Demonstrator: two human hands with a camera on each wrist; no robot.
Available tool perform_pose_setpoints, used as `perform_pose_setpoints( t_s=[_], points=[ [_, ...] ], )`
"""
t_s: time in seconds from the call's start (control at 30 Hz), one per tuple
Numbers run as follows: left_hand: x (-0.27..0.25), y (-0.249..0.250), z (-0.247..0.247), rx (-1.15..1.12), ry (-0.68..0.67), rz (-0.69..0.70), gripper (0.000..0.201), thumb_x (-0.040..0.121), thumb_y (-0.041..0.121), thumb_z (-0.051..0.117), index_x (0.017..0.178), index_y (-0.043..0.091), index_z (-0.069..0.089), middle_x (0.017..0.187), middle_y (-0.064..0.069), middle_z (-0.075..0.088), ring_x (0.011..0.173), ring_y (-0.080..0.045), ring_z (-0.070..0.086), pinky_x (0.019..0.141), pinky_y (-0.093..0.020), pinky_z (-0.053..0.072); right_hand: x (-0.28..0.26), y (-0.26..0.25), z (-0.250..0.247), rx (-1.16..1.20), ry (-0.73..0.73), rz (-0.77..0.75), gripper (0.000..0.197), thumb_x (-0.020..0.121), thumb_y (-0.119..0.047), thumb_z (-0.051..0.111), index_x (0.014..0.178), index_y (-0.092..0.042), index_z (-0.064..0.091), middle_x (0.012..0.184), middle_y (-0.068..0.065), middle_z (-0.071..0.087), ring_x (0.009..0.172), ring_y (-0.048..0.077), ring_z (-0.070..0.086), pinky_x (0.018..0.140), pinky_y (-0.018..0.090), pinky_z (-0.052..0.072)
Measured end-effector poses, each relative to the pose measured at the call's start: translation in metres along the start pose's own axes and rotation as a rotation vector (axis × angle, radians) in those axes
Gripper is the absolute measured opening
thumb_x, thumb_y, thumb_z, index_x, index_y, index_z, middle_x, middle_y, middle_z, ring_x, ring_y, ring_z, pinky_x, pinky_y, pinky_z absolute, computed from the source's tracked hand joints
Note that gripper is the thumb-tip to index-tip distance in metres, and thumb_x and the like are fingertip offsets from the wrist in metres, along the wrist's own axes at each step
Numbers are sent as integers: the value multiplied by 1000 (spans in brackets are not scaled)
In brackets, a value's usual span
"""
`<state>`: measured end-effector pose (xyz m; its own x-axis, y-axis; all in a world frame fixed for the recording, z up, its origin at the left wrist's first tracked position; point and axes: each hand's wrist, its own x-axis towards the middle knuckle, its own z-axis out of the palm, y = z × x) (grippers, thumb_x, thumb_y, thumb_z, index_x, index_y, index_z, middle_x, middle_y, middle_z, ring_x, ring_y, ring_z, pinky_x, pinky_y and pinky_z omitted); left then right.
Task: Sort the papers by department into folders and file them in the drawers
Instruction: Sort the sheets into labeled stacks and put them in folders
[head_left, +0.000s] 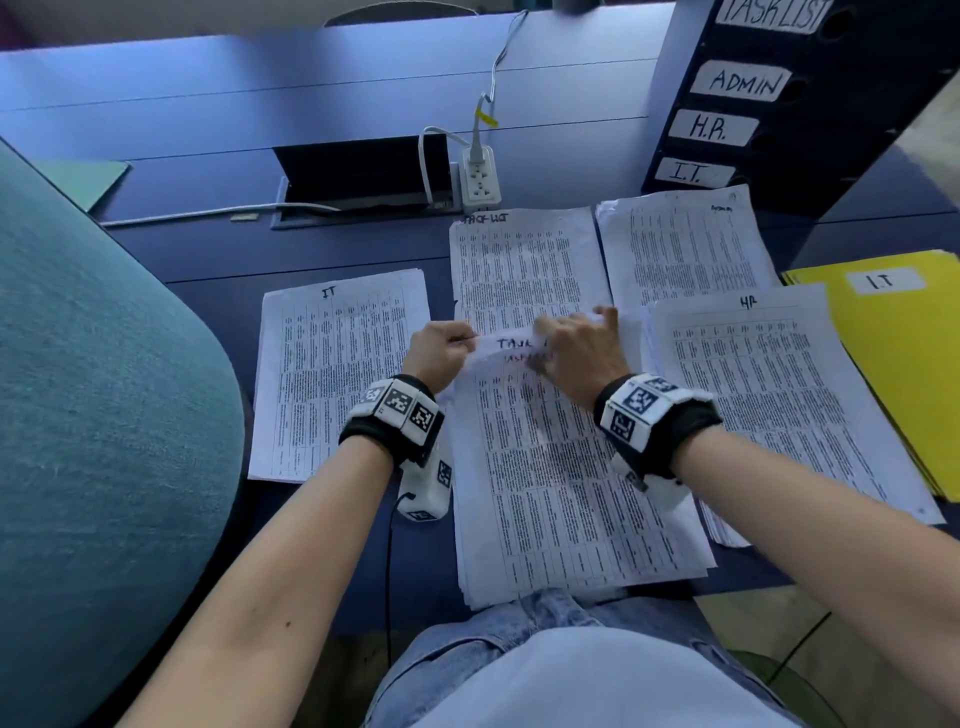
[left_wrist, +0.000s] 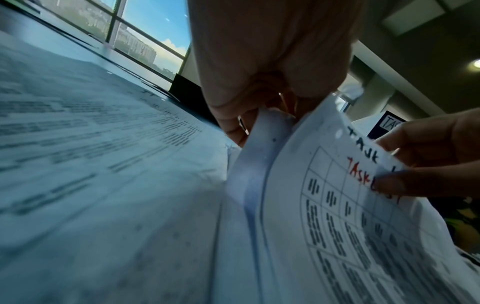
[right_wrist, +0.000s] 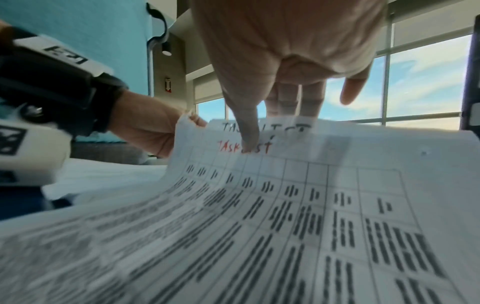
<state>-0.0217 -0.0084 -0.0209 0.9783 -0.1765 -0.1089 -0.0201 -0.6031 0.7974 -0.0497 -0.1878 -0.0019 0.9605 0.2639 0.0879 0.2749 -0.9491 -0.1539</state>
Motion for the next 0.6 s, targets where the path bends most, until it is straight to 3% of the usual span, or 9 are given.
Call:
perform_pose_setpoints(
  t_s=[0.07, 0.13, 0.23, 0.3, 0.37, 0.4, 0.5, 0.6],
  points=[
    [2, -2, -1, -75, -24, -35, 23, 90, -5, 45, 76, 1, 63, 58, 0, 48, 53, -5, 42, 53, -15, 33, 8, 4, -6, 41, -18, 41, 40, 91, -34, 56, 124, -13, 49, 119, 2, 61, 106, 17, 56, 98, 33, 23],
    [6, -4, -2, -140, -48, -56, 30, 92, -1, 46, 65, 7, 57, 58, -1, 47, 50, -7, 40, 51, -19, 32, 15, 5, -11, 97, -75, 46, 46, 92, -30, 55, 132, -13, 45, 127, 4, 54, 109, 18, 55, 96, 32, 26],
    [6, -4, -2, -245, -80, -82, 37, 94, 8, 47, 59, 17, 54, 56, -2, 41, 40, -1, 33, 45, -18, 29, 15, 7, -9, 98, -88, 16, 42, 90, -27, 57, 129, -14, 50, 127, 5, 48, 106, 19, 52, 93, 33, 24],
    [5, -2, -3, -284, -84, -91, 38, 94, 26, 47, 58, 16, 49, 56, -1, 38, 36, 2, 28, 44, -18, 29, 9, 7, -3, 76, -57, -1, 38, 87, -25, 62, 122, -12, 54, 127, 5, 46, 110, 20, 48, 90, 32, 23],
    [3, -3, -4, -296, -87, -109, 51, 85, 56, 36, 57, 14, 45, 57, -3, 44, 42, 1, 36, 47, -15, 37, 0, 6, 4, 5, 14, -57, 34, 77, -21, 72, 107, -10, 61, 123, 9, 52, 112, 23, 44, 88, 35, 25],
    [3, -4, -4, -323, -84, -148, 58, 84, 61, 27, 58, 12, 46, 56, -5, 49, 46, -1, 44, 51, -16, 41, -5, 5, 6, -28, 38, -101, 33, 67, -17, 79, 96, -10, 65, 115, 11, 57, 109, 23, 44, 87, 36, 25],
    [2, -8, -5, -434, -64, -265, 62, 98, 45, 11, 67, 12, 54, 65, 0, 66, 61, -13, 62, 60, -21, 46, -22, 3, 11, -131, 11, -244, 36, 39, -11, 87, 70, -12, 70, 96, 14, 68, 97, 27, 59, 86, 38, 23],
    [5, -9, -2, -278, -31, -225, 51, 101, 34, 21, 88, 4, 61, 95, -12, 63, 87, -22, 56, 79, -31, 46, -37, -4, 19, -156, -44, -284, 34, 36, -8, 85, 66, -14, 71, 103, 16, 68, 96, 32, 65, 92, 41, 23]
  ],
)
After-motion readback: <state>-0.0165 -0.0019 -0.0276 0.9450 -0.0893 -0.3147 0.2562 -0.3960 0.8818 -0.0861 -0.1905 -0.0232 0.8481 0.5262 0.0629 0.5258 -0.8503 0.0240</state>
